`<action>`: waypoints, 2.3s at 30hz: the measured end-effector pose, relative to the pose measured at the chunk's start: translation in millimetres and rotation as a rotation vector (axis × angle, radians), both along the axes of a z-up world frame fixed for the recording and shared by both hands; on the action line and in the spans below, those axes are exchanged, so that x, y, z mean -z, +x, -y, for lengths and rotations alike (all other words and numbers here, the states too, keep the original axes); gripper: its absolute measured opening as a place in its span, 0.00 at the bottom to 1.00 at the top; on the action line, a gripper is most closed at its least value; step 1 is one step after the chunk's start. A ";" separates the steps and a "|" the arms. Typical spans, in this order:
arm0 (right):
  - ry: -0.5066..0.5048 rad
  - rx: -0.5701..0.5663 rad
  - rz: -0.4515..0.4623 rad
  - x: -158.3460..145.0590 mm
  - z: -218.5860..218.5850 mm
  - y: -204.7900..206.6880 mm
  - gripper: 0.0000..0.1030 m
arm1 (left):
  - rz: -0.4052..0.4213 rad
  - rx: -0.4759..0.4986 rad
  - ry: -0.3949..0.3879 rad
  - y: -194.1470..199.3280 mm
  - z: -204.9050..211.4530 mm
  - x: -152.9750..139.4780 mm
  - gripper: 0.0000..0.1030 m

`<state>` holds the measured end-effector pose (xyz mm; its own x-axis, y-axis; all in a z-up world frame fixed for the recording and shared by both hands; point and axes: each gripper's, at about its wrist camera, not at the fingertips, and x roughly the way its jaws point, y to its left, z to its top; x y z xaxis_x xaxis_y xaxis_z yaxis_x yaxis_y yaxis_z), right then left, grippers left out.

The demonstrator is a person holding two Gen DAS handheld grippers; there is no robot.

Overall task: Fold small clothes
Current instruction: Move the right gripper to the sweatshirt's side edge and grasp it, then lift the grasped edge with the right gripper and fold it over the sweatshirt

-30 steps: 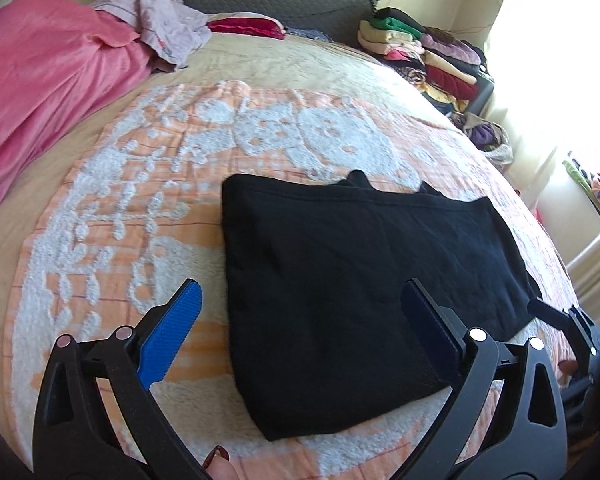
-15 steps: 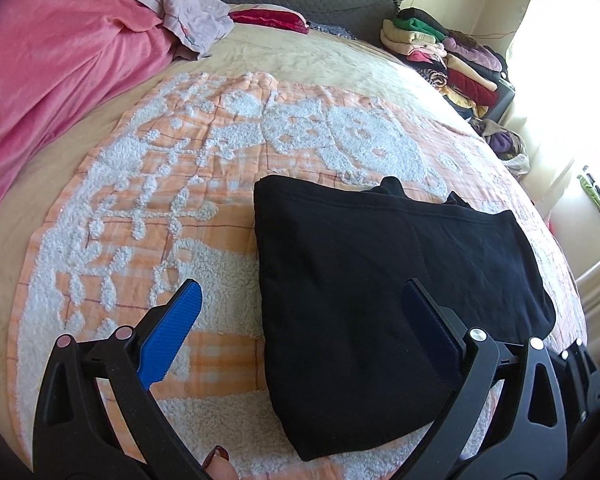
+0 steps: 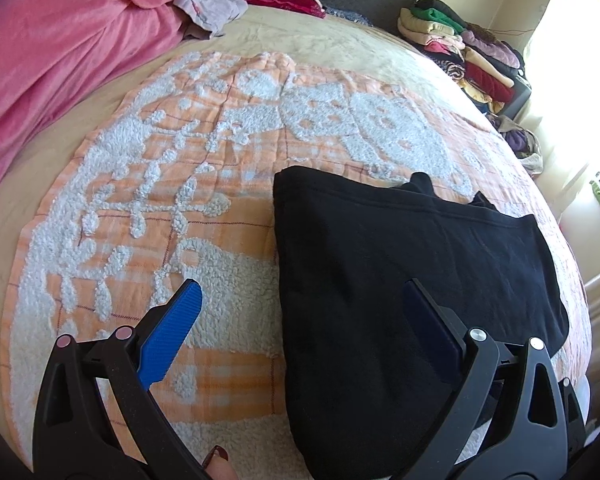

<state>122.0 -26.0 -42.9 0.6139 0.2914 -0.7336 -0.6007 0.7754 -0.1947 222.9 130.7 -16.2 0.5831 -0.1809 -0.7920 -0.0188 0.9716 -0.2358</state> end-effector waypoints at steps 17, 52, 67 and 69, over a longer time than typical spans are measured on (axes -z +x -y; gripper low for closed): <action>-0.099 0.019 0.090 31.8 -19.0 30.6 0.95 | -0.027 -0.050 0.006 21.8 -9.8 10.9 0.91; 0.185 0.042 0.222 -17.4 34.7 0.5 0.17 | -0.020 0.049 -0.192 16.6 27.1 7.5 0.26; 0.305 0.165 0.282 -48.8 97.9 -12.8 0.14 | 0.095 0.102 -0.092 -2.1 86.0 -55.1 0.20; 0.322 0.186 0.287 -53.2 108.5 -13.5 0.14 | 0.107 0.116 -0.080 -2.0 98.6 -63.5 0.20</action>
<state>108.5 -134.5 10.3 0.8418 0.3428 -0.4169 -0.4034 0.9128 -0.0641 220.8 32.1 47.3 0.6349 -0.3117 -0.7070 0.1217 0.9439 -0.3069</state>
